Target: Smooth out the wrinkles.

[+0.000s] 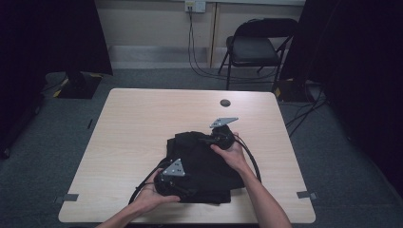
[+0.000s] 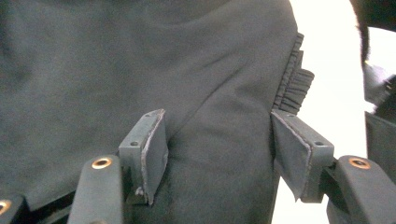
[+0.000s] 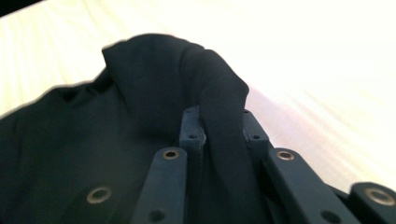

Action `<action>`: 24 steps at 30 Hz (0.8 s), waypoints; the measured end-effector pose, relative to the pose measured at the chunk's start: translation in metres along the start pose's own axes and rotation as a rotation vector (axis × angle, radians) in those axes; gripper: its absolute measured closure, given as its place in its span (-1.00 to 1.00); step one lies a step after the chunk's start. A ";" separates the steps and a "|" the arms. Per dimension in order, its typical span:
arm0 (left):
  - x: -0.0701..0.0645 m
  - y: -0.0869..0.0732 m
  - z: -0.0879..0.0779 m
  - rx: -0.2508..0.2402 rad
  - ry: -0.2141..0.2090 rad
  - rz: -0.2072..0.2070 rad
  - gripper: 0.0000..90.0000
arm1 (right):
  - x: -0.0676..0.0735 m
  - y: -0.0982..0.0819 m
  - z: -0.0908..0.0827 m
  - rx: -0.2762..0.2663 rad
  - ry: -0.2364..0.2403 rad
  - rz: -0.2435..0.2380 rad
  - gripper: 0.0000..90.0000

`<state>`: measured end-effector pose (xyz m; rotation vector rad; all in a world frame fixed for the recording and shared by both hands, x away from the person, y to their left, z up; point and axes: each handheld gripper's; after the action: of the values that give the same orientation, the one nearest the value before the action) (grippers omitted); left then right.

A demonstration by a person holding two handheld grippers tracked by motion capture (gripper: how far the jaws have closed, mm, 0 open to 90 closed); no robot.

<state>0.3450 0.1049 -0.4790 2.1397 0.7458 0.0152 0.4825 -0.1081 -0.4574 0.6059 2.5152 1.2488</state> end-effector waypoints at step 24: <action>0.011 0.004 0.006 -0.006 0.133 0.097 0.09 | 0.025 0.018 -0.046 -0.113 0.052 -0.093 0.71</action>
<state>0.3579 0.1042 -0.4825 2.1833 0.7158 0.2128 0.4463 -0.1185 -0.4173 0.4311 2.4628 1.3776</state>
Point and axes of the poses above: each handheld gripper's, and its own axes: z roughly forward along the jaws, y roughly out of its top, x roughly to its left, and after that the axes turned 12 degrees about -z, right-handed
